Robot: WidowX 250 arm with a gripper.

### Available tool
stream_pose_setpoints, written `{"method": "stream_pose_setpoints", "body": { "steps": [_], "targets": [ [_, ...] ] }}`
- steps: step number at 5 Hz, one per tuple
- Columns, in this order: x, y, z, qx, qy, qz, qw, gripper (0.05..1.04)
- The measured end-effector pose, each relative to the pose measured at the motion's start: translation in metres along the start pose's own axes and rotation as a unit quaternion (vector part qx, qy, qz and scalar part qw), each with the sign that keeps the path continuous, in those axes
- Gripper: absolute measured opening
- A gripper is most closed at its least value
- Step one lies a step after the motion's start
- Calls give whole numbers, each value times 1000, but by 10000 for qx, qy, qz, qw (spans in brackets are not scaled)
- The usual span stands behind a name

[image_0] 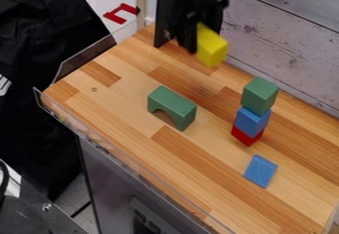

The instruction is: Put the yellow block on top of the green arch

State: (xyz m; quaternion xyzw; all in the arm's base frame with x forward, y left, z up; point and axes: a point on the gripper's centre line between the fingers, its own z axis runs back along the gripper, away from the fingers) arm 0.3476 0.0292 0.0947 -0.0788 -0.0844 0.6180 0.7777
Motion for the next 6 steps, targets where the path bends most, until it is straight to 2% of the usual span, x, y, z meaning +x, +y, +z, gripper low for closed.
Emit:
{"method": "stream_pose_setpoints", "body": {
  "steps": [1, 2, 3, 4, 5, 6],
  "targets": [
    [-9, 4, 28, -411, 160, 106, 9990, 579],
    [-8, 35, 30, 45, 204, 53, 9998, 579],
    [-5, 70, 20, 573, 275, 100, 9979, 579],
    [-1, 85, 13, 728, 362, 127, 9966, 579],
    [-2, 92, 8, 775, 408, 255, 9958, 579],
    [-5, 83, 2, 529, 518, 642, 9952, 579]
  ]
}}
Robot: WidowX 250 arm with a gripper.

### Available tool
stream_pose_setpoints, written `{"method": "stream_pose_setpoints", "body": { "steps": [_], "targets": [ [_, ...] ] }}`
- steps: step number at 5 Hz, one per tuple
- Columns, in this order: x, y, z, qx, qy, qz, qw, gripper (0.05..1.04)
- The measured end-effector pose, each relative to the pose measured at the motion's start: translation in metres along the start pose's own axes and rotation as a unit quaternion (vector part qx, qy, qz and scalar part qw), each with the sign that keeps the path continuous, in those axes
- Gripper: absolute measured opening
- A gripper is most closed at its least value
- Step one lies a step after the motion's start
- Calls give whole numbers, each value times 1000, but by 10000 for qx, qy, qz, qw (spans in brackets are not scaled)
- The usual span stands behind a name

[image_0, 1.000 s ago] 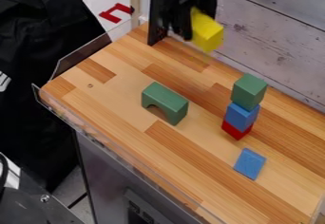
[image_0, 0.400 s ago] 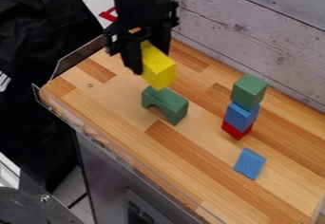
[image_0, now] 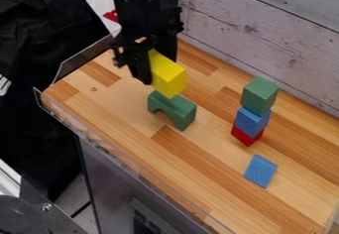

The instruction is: Put the yellow block on top of the green arch

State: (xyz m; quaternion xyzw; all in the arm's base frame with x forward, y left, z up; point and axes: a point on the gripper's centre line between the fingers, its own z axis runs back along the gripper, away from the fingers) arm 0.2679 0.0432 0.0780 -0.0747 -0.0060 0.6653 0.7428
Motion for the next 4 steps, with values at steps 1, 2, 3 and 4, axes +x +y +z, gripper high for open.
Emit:
{"method": "stream_pose_setpoints", "body": {
  "steps": [1, 2, 3, 4],
  "targets": [
    [2, -8, -10, 213, -44, 130, 9997, 579],
    [-3, -21, -16, 243, 7, 108, 9996, 579],
    [-2, -22, -20, 290, -10, 175, 9994, 579],
    [-4, -22, -20, 314, -38, 132, 9994, 579]
  ]
}}
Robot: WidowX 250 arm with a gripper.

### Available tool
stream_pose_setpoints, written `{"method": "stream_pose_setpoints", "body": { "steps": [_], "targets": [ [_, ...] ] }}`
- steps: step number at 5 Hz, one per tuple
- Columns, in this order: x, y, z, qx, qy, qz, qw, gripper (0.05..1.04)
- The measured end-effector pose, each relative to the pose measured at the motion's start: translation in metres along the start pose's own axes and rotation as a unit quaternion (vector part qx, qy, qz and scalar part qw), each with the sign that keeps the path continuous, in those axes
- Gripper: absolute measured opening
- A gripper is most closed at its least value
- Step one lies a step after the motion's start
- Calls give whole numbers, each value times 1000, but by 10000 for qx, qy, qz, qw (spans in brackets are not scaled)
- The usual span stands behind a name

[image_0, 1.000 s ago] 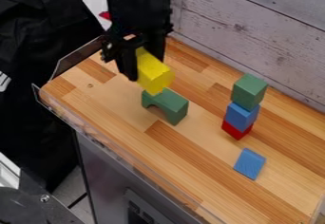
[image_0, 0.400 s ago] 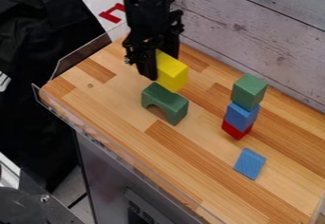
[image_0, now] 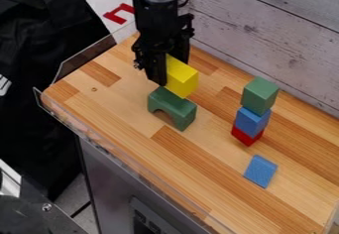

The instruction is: Put the yellow block on top of the green arch

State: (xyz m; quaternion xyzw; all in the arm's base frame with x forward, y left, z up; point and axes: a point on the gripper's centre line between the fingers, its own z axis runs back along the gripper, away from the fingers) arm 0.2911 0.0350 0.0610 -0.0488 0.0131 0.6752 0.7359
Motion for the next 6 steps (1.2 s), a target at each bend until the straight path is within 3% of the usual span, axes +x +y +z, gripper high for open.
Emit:
{"method": "stream_pose_setpoints", "body": {
  "steps": [2, 6],
  "targets": [
    [-5, 0, -3, -14, -6, 37, 10000, 579],
    [-9, 3, -14, 196, -31, -121, 9997, 579]
  ]
}}
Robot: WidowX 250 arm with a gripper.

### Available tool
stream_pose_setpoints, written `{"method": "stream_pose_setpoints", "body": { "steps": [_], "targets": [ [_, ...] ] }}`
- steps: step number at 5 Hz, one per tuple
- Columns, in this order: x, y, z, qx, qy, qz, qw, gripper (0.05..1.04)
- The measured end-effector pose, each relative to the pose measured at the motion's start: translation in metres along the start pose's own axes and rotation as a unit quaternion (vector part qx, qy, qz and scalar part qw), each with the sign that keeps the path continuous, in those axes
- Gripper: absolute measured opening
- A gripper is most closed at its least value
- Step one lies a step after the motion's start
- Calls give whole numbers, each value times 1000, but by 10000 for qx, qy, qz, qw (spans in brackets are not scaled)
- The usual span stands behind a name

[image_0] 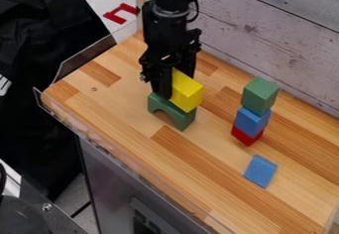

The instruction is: Put the yellow block on top of the green arch

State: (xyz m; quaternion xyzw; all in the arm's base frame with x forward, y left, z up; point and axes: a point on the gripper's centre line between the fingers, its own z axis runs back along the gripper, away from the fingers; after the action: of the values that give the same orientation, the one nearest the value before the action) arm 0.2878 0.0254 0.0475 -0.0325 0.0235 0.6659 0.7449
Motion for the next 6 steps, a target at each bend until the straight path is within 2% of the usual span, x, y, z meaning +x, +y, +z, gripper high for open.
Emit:
{"method": "stream_pose_setpoints", "body": {
  "steps": [3, 4, 5, 6],
  "targets": [
    [0, 3, -3, -1, 86, 77, 9999, 579],
    [0, 3, -3, -20, 112, 62, 9999, 610],
    [1, 3, -4, -37, 191, 92, 9998, 902],
    [3, 2, -4, -85, 194, 106, 9997, 1001]
  ]
}}
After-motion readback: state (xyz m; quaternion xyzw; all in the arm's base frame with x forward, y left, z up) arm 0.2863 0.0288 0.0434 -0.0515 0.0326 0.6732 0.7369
